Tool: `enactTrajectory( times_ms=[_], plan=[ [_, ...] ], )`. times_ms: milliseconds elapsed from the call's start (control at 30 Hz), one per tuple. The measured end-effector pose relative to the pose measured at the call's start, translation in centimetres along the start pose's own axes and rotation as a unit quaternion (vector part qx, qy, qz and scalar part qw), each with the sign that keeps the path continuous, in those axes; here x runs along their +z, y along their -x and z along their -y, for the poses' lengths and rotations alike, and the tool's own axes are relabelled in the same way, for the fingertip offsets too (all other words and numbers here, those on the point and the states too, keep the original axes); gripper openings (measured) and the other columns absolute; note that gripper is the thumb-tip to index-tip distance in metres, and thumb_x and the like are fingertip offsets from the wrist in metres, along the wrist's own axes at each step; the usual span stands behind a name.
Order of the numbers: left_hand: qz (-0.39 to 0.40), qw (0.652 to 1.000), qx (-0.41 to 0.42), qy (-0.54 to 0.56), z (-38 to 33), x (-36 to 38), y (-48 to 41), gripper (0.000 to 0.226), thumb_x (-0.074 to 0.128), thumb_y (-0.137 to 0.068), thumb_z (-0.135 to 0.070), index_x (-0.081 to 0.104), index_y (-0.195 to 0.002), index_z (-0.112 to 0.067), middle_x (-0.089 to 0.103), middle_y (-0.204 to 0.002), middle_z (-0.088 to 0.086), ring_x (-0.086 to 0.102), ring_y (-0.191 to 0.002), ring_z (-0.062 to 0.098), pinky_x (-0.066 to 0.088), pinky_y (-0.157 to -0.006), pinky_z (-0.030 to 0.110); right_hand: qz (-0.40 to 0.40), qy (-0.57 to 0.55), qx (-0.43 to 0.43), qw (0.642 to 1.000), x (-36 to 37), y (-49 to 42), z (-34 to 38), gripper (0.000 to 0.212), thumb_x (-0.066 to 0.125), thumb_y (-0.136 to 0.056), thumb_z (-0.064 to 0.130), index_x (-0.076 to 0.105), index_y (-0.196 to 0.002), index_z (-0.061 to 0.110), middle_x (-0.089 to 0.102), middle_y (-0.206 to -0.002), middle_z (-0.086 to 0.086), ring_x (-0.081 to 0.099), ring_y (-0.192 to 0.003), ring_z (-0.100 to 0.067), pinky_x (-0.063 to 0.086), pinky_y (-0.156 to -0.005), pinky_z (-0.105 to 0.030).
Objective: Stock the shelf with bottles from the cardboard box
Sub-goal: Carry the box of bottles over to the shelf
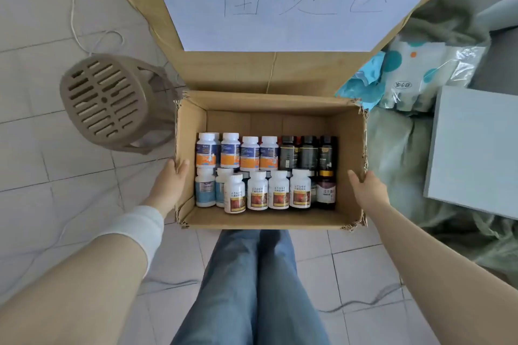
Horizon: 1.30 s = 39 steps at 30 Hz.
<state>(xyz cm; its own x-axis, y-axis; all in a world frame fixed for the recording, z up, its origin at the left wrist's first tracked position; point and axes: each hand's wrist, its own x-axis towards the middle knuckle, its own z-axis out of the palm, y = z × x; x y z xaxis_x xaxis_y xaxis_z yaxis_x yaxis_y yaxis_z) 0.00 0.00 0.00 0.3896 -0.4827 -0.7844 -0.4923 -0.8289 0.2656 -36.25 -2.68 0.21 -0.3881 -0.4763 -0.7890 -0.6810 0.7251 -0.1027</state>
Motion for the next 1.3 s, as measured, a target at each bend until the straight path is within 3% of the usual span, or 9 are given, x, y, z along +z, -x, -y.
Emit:
enactTrajectory(
  times_ms=[100, 167, 400, 533, 767, 900, 1033, 1133, 1300],
  plan=[
    [0.009, 0.999, 0.005, -0.034, 0.3, 0.0, -1.4, 0.046, 0.045, -0.098, -0.031, 0.043, -0.135, -0.005, 0.052, -0.136, 0.016, 0.048, -0.125, 0.034, 0.037, -0.1, 0.037, -0.004, 0.056, -0.012, 0.998, -0.3, -1.5, -0.4, 0.043, 0.038, -0.099, 0.035, 0.045, -0.071, 0.003, 0.051, -0.071, -0.012, 0.055, -0.084, -0.034, 0.041, -0.069, -0.035],
    [0.022, 0.998, 0.008, -0.064, 0.2, -0.2, -1.8, 0.042, 0.045, -0.098, -0.026, 0.046, -0.133, -0.002, 0.055, -0.132, 0.019, 0.05, -0.122, 0.036, 0.038, -0.098, 0.037, 0.013, 0.085, -0.007, 0.996, -0.5, -1.9, -0.4, 0.045, 0.038, -0.1, 0.033, 0.037, -0.061, 0.009, 0.044, -0.062, -0.008, 0.052, -0.075, -0.03, 0.041, -0.064, -0.034],
    [0.03, 0.985, 0.032, -0.168, -0.7, -1.5, 0.1, 0.037, 0.042, -0.099, -0.015, 0.047, -0.13, 0.006, 0.053, -0.13, 0.026, 0.049, -0.121, 0.041, 0.038, -0.099, 0.039, 0.015, 0.068, -0.015, 0.997, -0.7, 1.1, -2.2, 0.038, 0.036, -0.101, 0.027, 0.042, -0.073, 0.002, 0.04, -0.062, -0.006, 0.045, -0.059, -0.022, 0.034, -0.048, -0.028],
    [0.031, 0.973, 0.082, -0.215, -2.1, -2.0, 2.6, 0.034, 0.042, -0.099, -0.012, 0.05, -0.125, 0.007, 0.055, -0.128, 0.026, 0.05, -0.119, 0.041, 0.038, -0.096, 0.038, -0.014, 0.005, 0.01, 1.0, 0.0, 4.7, -6.8, 0.043, 0.039, -0.1, 0.026, 0.037, -0.062, 0.007, 0.045, -0.065, -0.01, 0.049, -0.071, -0.028, 0.037, -0.063, -0.03],
    [0.046, 0.931, 0.154, -0.328, -7.2, 1.6, 9.0, 0.036, 0.041, -0.1, -0.016, 0.046, -0.126, 0.009, 0.052, -0.129, 0.028, 0.047, -0.121, 0.042, 0.037, -0.095, 0.038, -0.046, -0.165, 0.123, 0.977, 2.8, 12.2, -17.1, 0.043, 0.041, -0.099, 0.026, 0.04, -0.06, 0.007, 0.052, -0.077, -0.017, 0.049, -0.071, -0.029, 0.037, -0.063, -0.032],
    [0.071, 0.897, 0.217, -0.38, -9.3, 6.1, 13.3, 0.034, 0.041, -0.099, -0.016, 0.048, -0.124, 0.008, 0.054, -0.127, 0.028, 0.048, -0.119, 0.042, 0.038, -0.095, 0.038, -0.063, -0.236, 0.196, 0.95, 4.3, 16.7, -24.1, 0.044, 0.041, -0.099, 0.027, 0.037, -0.059, 0.01, 0.048, -0.068, -0.012, 0.049, -0.072, -0.029, 0.038, -0.064, -0.032],
    [0.109, 0.852, 0.292, -0.421, -10.9, 12.4, 18.8, 0.038, 0.042, -0.099, -0.017, 0.045, -0.132, 0.002, 0.052, -0.133, 0.023, 0.047, -0.124, 0.039, 0.037, -0.101, 0.039, -0.092, -0.323, 0.256, 0.906, 6.6, 21.3, -32.0, 0.035, 0.042, -0.098, 0.026, 0.046, -0.075, 0.001, 0.053, -0.08, -0.017, 0.048, -0.076, -0.029, 0.037, -0.067, -0.032],
    [0.133, 0.801, 0.348, -0.469, -11.3, 18.0, 23.9, 0.044, 0.042, -0.099, -0.02, 0.039, -0.139, -0.001, 0.049, -0.138, 0.02, 0.045, -0.128, 0.038, 0.036, -0.105, 0.041, -0.11, -0.379, 0.287, 0.873, 8.4, 24.7, -38.4, 0.038, 0.041, -0.099, 0.025, 0.042, -0.067, 0.004, 0.054, -0.081, -0.019, 0.046, -0.078, -0.028, 0.035, -0.069, -0.032],
    [0.169, 0.702, 0.432, -0.541, -11.5, 29.2, 34.1, 0.043, 0.044, -0.098, -0.02, 0.042, -0.138, -0.005, 0.051, -0.137, 0.016, 0.046, -0.127, 0.035, 0.037, -0.103, 0.038, -0.141, -0.456, 0.349, 0.806, 10.8, 30.1, -49.5, 0.036, 0.041, -0.099, 0.025, 0.055, -0.099, -0.009, 0.058, -0.103, -0.027, 0.052, -0.086, -0.034, 0.035, -0.069, -0.031]
  ],
)
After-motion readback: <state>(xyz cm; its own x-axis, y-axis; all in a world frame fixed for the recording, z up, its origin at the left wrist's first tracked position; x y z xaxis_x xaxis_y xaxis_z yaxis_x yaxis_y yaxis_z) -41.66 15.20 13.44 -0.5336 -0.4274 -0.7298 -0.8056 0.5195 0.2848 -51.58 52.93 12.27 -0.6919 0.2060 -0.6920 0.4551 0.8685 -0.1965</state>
